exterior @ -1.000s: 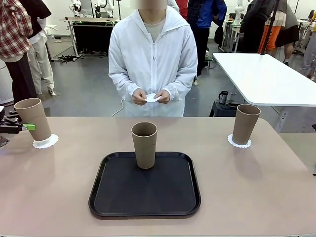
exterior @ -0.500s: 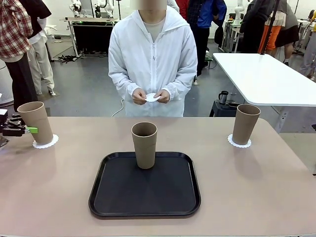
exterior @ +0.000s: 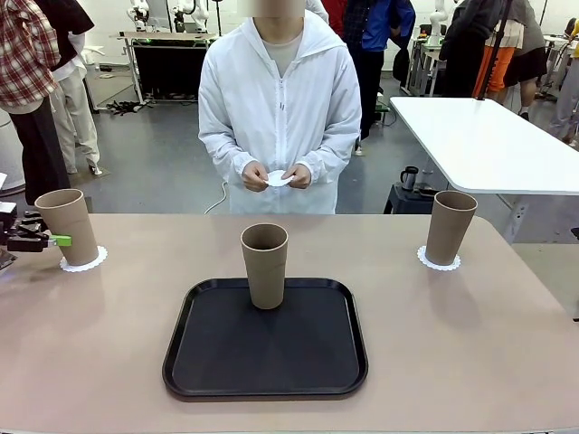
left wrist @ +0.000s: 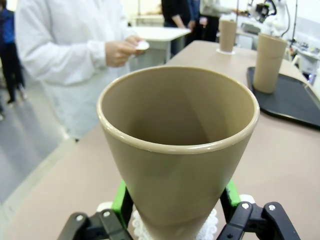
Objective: Place coasters on the table and set cups on them.
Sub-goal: Take one Reusable plastic cup from the Flat Tray and place it on a coaster set by the human.
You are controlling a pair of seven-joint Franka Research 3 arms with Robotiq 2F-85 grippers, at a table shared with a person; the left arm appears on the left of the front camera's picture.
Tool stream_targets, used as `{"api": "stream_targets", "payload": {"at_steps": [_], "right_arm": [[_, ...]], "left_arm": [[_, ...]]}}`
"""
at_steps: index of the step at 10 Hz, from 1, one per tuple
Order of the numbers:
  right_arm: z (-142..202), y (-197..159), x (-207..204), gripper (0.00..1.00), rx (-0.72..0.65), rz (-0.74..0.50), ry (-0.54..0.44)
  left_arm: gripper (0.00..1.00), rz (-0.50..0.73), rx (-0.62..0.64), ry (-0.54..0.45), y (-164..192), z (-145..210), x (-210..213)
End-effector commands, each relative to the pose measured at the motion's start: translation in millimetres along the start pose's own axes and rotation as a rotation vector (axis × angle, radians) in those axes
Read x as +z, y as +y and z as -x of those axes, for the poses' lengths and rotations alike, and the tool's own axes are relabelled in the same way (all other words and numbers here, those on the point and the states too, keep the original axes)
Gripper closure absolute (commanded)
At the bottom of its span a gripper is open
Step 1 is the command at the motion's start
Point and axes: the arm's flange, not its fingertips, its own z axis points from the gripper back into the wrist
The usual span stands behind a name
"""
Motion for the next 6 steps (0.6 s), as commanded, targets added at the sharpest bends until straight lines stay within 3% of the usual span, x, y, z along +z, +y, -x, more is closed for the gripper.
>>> {"api": "stream_targets", "payload": {"at_steps": [1, 6], "right_arm": [[-0.1, 0.6, 0.4, 0.00, -0.004, 0.003, -0.001], [-0.1, 0.6, 0.4, 0.00, -0.004, 0.003, -0.001]], "left_arm": [[0.00, 0.004, -0.034, 0.005, 3.0, 0.8, -0.3], [0.00, 0.033, -0.003, 0.091, 0.6, 1.1, 4.1]]}}
